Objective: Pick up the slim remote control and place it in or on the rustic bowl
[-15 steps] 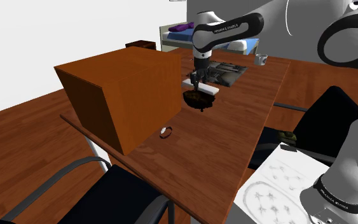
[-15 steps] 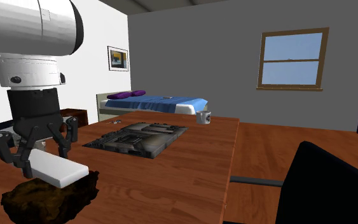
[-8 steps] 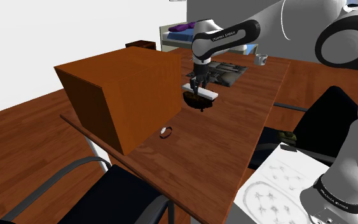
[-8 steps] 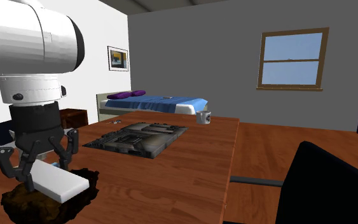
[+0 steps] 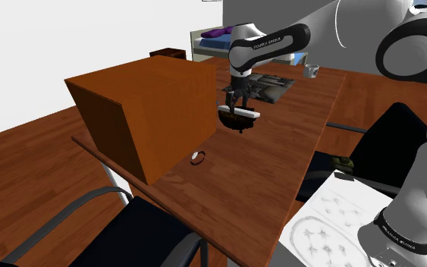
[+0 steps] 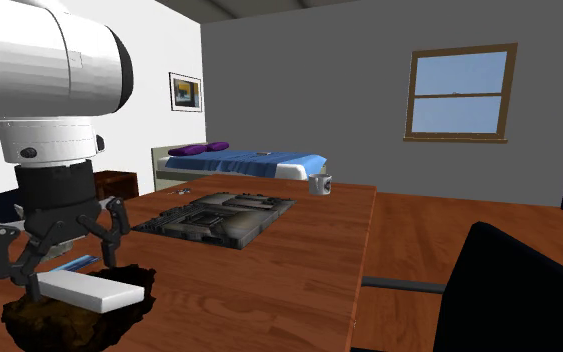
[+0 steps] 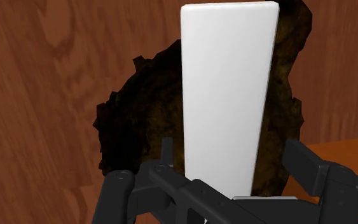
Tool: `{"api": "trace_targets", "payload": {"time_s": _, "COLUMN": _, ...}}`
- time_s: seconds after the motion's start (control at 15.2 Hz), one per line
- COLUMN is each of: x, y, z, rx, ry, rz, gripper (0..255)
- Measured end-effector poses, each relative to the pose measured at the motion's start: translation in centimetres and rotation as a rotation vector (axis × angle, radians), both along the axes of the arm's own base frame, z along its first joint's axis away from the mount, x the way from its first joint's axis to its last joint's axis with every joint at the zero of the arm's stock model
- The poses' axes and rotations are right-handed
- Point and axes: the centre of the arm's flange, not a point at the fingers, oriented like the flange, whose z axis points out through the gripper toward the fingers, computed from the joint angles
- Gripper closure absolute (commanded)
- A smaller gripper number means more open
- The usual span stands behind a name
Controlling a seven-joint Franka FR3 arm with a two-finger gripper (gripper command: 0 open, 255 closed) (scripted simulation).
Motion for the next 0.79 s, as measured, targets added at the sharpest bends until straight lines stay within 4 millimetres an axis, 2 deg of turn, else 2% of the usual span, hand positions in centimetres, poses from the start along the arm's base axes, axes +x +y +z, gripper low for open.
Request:
{"api": "trace_targets", "payload": {"time_s": 0.2, "x": 0.0, "y": 0.0, "z": 0.0, "rx": 0.000, "ry": 0.000, "rz": 0.000, "gripper": 0}}
{"api": "trace_targets", "payload": {"time_s": 0.53, "x": 0.0, "y": 0.1, "z": 4.5, "rx": 0.000, "ry": -0.002, "rz": 0.000, "gripper": 0}}
{"api": "trace_targets", "payload": {"time_s": 0.79, "x": 0.0, "y": 0.1, "z": 5.0, "rx": 0.000, "ry": 0.000, "rz": 0.000, "gripper": 0}}
